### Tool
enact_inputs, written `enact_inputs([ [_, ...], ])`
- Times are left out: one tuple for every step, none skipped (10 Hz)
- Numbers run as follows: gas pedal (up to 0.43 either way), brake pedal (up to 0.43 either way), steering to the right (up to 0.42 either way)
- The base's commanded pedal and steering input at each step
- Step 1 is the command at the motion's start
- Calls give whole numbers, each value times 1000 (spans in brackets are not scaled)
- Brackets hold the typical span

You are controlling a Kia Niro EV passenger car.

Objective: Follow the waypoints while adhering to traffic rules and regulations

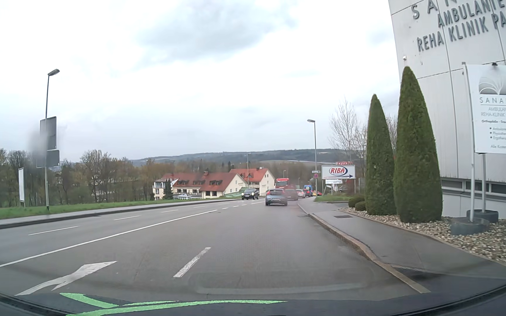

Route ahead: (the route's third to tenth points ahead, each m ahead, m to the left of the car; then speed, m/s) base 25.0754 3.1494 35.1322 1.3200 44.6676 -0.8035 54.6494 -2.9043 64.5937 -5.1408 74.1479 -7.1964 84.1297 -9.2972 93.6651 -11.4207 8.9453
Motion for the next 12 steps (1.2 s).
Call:
enact_inputs([
  [0,177,15],
  [0,177,14],
  [0,177,13],
  [0,171,11],
  [0,171,10],
  [0,171,10],
  [0,171,10],
  [0,165,10],
  [0,165,10],
  [0,159,10],
  [0,159,10],
  [0,152,11],
])
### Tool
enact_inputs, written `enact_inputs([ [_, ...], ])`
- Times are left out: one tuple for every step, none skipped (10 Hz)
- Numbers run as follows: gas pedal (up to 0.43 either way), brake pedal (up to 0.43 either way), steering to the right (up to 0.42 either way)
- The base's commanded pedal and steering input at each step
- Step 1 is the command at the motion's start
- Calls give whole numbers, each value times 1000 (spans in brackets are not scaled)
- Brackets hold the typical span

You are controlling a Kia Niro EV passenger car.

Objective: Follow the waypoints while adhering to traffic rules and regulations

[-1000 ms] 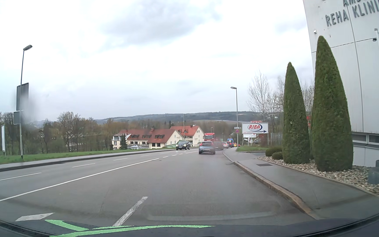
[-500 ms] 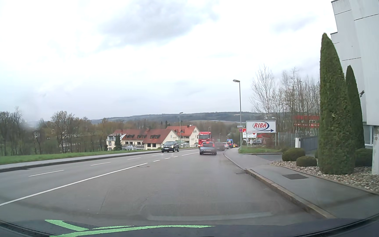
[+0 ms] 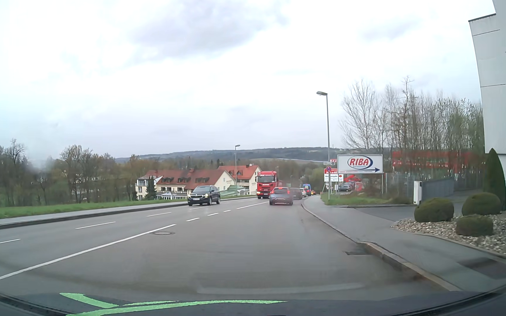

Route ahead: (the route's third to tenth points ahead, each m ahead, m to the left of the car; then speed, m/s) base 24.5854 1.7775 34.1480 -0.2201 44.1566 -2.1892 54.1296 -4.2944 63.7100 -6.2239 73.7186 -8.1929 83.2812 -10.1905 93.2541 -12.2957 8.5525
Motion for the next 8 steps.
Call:
enact_inputs([
  [0,146,14],
  [0,140,19],
  [0,134,25],
  [0,134,29],
  [0,134,30],
  [0,128,30],
  [0,128,30],
  [0,128,30],
])
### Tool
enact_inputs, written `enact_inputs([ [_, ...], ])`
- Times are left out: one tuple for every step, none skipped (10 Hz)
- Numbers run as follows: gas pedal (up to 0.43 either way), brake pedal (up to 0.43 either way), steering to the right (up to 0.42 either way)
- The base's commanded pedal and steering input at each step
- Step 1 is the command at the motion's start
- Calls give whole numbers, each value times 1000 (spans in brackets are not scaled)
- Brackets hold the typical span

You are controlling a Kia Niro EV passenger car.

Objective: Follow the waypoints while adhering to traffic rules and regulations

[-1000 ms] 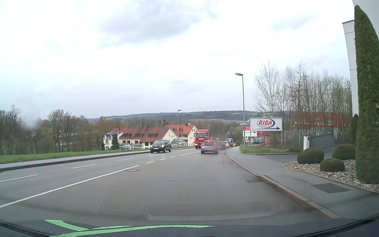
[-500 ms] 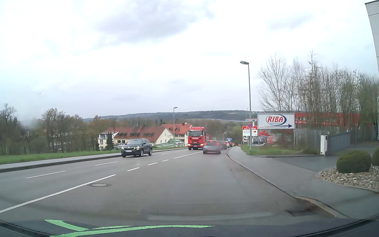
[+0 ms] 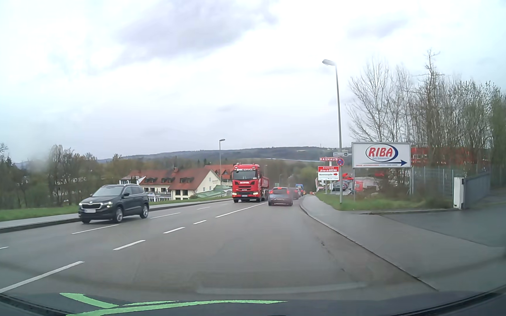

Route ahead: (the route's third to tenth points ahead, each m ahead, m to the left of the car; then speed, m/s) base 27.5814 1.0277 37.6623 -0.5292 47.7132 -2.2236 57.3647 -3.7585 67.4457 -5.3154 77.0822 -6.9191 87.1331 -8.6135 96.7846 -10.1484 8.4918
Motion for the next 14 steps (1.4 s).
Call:
enact_inputs([
  [0,110,30],
  [0,98,30],
  [0,98,30],
  [0,79,29],
  [0,18,28],
  [0,0,25],
  [0,0,25],
  [0,0,23],
  [0,0,20],
  [0,0,17],
  [0,0,17],
  [0,0,17],
  [0,0,17],
  [0,0,17],
])
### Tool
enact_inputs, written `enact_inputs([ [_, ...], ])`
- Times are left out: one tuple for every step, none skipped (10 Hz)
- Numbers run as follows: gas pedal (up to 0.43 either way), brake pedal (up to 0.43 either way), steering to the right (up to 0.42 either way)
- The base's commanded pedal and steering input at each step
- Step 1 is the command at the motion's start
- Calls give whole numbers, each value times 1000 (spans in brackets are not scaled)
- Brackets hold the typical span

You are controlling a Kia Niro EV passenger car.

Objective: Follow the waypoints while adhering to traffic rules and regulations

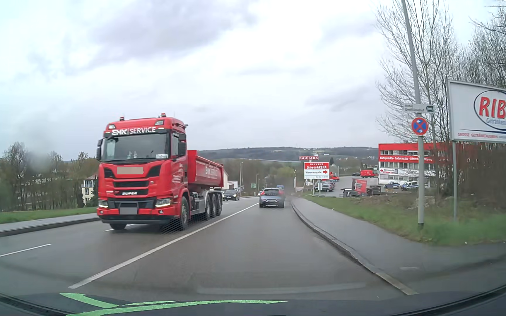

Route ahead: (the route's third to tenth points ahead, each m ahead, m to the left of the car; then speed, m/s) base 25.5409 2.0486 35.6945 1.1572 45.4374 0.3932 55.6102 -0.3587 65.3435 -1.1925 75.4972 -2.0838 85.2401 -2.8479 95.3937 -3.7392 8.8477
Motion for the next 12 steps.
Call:
enact_inputs([
  [0,0,16],
  [0,0,16],
  [0,0,15],
  [0,0,15],
  [0,0,15],
  [0,0,16],
  [0,0,15],
  [0,0,16],
  [0,6,15],
  [0,12,15],
  [0,37,15],
  [0,55,15],
])
